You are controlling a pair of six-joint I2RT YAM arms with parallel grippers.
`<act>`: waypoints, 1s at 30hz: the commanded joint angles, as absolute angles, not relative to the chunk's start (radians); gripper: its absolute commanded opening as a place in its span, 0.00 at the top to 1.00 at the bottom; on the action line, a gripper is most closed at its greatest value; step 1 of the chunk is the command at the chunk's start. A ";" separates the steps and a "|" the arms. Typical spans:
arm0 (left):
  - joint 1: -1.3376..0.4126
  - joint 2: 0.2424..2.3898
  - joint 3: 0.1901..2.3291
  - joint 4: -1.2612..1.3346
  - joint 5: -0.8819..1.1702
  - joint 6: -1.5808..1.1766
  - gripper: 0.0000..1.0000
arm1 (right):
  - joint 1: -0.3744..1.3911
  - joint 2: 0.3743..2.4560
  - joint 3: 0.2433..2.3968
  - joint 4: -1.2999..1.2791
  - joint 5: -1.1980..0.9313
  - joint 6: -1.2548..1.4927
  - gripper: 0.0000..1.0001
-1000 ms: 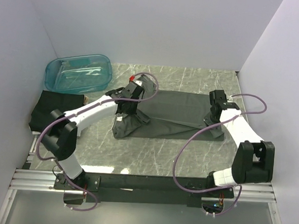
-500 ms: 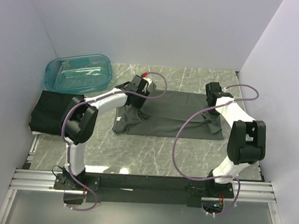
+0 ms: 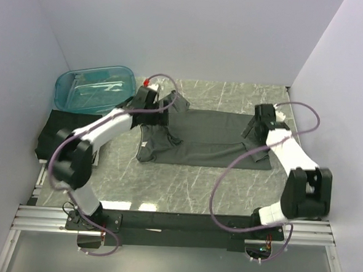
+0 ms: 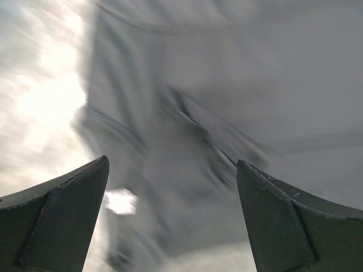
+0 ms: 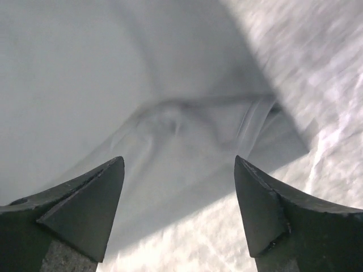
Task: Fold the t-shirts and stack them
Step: Fold the tshirt
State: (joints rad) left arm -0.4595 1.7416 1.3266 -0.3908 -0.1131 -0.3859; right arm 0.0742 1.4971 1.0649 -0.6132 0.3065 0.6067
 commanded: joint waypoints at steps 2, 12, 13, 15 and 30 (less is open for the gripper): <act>-0.486 1.563 1.094 -0.201 0.223 -0.612 0.01 | 0.104 1.381 0.904 -0.466 0.013 0.558 0.13; -0.537 1.552 0.930 -0.170 0.174 -0.684 0.01 | 0.115 1.502 0.900 -0.376 0.026 0.537 0.11; -0.535 1.558 0.927 -0.181 0.151 -0.683 0.00 | 0.118 1.512 0.907 -0.371 0.044 0.538 0.11; -0.522 1.569 0.934 -0.208 0.073 -0.675 0.01 | 0.118 1.545 0.914 -0.356 0.078 0.540 0.11; -0.368 1.588 0.946 -0.212 0.005 -0.623 0.01 | 0.009 1.626 0.963 -0.296 0.249 0.528 0.11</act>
State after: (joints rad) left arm -0.3786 1.5879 0.9329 -0.2234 0.0204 -0.6464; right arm 0.0566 1.6337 0.9127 -0.3424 0.1982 0.5411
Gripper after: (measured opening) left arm 0.995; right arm 0.887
